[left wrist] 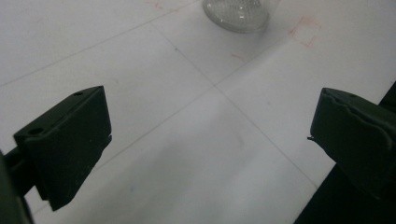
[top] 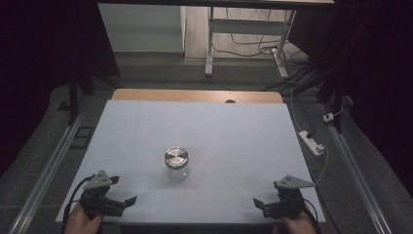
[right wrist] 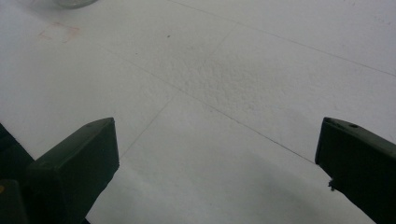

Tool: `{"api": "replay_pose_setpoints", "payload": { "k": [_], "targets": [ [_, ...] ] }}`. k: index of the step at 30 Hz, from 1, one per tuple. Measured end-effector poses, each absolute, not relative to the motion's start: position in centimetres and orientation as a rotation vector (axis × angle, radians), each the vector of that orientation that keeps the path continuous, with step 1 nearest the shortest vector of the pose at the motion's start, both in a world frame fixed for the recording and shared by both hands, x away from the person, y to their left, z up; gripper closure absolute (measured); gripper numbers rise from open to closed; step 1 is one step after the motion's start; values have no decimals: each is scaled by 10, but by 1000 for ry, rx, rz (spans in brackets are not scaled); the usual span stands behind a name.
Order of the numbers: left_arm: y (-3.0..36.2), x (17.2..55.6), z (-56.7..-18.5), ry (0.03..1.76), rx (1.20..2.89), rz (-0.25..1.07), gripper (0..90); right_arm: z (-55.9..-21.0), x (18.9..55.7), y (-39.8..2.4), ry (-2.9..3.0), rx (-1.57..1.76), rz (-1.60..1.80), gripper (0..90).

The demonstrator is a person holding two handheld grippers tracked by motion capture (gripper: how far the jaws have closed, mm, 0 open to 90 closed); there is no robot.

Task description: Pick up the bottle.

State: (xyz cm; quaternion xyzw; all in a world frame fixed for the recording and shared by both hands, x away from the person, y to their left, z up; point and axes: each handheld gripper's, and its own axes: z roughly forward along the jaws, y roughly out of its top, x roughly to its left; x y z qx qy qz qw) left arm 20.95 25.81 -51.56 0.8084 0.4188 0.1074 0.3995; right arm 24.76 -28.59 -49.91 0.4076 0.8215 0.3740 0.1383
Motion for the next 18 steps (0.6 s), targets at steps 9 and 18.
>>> {"api": "replay_pose_setpoints", "payload": {
  "k": [9, 18],
  "targets": [
    [249, 220, -516, 1001, 2031, 316, 0, -500, 248, -284, 2387, 1168, 1065, 0],
    [240, 232, -514, 1013, 2028, 281, 0, -500, 248, -282, 2412, 1145, 1045, 29]
  ]
}}
